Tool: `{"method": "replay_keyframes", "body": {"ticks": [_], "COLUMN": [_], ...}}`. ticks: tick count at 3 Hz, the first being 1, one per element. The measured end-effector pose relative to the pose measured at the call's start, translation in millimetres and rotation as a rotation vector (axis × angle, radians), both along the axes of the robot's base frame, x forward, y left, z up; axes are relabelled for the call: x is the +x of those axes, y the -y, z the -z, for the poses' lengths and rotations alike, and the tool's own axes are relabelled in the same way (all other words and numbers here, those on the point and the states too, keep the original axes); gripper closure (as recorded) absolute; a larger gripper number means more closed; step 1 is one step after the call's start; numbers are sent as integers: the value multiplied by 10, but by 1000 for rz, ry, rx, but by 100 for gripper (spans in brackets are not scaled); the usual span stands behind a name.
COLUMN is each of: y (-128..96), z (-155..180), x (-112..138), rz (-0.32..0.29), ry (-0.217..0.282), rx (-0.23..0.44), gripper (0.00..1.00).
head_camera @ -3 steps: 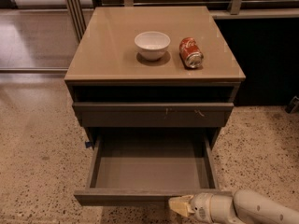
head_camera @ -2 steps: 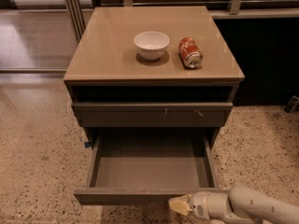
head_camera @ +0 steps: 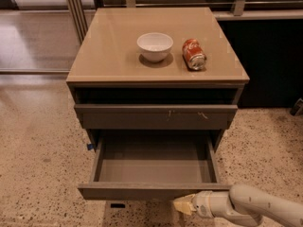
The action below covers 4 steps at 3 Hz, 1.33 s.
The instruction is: Close middle drawer
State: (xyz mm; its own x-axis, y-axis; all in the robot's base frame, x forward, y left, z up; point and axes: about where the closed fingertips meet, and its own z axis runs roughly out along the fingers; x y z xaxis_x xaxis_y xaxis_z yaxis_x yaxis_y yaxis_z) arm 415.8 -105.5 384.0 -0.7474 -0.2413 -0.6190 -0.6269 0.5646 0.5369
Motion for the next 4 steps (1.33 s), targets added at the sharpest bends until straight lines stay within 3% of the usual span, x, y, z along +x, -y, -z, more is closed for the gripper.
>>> {"method": "replay_keyframes", "body": {"ticks": [1,2,3,4], "y": [36,37,8,-2], "z": [52,57,19,-18], "x": [195,194,474,661], "rz": [-82,-90,-204,-262], "ry": [56,63,156,227], "rx": [-14,-16,-85,-159], "gripper": [100,100,100,100]}}
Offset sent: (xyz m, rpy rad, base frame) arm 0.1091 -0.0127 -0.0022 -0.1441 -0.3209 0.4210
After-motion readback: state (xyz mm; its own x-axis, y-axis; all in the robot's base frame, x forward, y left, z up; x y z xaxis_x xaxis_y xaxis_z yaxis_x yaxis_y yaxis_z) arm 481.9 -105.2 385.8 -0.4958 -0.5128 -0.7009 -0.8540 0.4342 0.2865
